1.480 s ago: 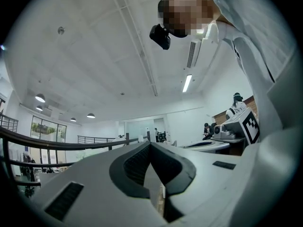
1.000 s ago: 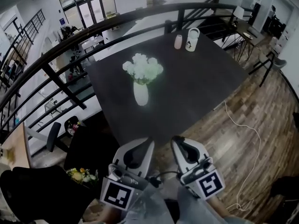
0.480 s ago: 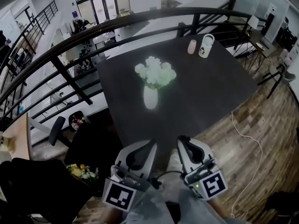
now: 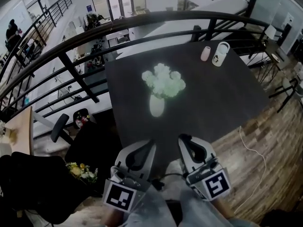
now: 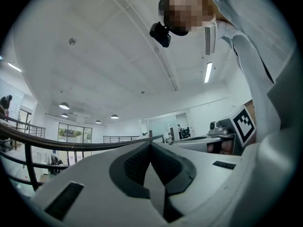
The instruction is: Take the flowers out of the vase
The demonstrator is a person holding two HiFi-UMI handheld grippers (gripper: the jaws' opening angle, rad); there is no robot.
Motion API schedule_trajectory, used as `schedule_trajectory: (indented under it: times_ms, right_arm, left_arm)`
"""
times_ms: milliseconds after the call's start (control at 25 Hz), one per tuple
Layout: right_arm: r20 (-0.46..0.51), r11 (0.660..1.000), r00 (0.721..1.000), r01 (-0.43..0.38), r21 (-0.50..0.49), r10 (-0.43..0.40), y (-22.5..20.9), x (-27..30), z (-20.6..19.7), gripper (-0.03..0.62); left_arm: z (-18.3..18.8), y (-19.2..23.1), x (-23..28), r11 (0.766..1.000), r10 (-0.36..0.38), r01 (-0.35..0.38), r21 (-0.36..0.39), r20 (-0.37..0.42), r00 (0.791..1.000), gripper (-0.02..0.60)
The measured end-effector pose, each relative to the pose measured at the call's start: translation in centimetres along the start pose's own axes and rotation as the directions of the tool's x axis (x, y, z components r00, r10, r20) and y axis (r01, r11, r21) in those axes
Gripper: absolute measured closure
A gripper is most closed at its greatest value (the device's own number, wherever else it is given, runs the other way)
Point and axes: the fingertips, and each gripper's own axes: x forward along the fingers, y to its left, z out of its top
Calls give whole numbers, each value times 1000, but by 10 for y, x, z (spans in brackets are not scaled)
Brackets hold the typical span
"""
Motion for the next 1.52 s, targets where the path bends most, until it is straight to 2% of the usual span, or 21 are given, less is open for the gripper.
schedule_trajectory:
  times_ms: [360,640,720,800,920,1080,1160,1200,1520]
  right_arm:
    - [-38,996,996,-86,0,86,-39,39,-4,594]
    - [-114,990,984,-139,11,140,-68,59,-32,594]
    - [-137,988,978,-152,35,156,-74,65,-40,592]
    - [-156,984,972,-164,71,174,-80,71,-49,559]
    - [-187,977,961,-185,108,203,-89,79,-69,559]
    - [-251,966,940,-194,172,233,-97,88,-99,473]
    - [-266,960,931,-205,188,251,-98,93,-108,468]
    - [-272,957,926,-212,195,261,-99,96,-113,444]
    - [-264,927,901,-281,247,343,-104,122,-132,320]
  left_arm:
    - [1,31,34,992,126,-126,-1,-4,992,579]
    - [-1,45,56,976,216,-216,0,-11,976,579]
    - [2,49,60,971,240,-240,-1,-17,971,579]
    - [5,53,63,964,266,-266,-3,-25,964,578]
    - [6,58,68,952,305,-305,2,-33,952,580]
    - [3,63,71,933,359,-360,-9,-43,932,580]
    - [1,64,71,925,380,-381,-10,-50,924,579]
    - [0,65,72,922,387,-388,-9,-54,921,580]
    - [-7,60,84,904,426,-428,-4,-89,900,579]
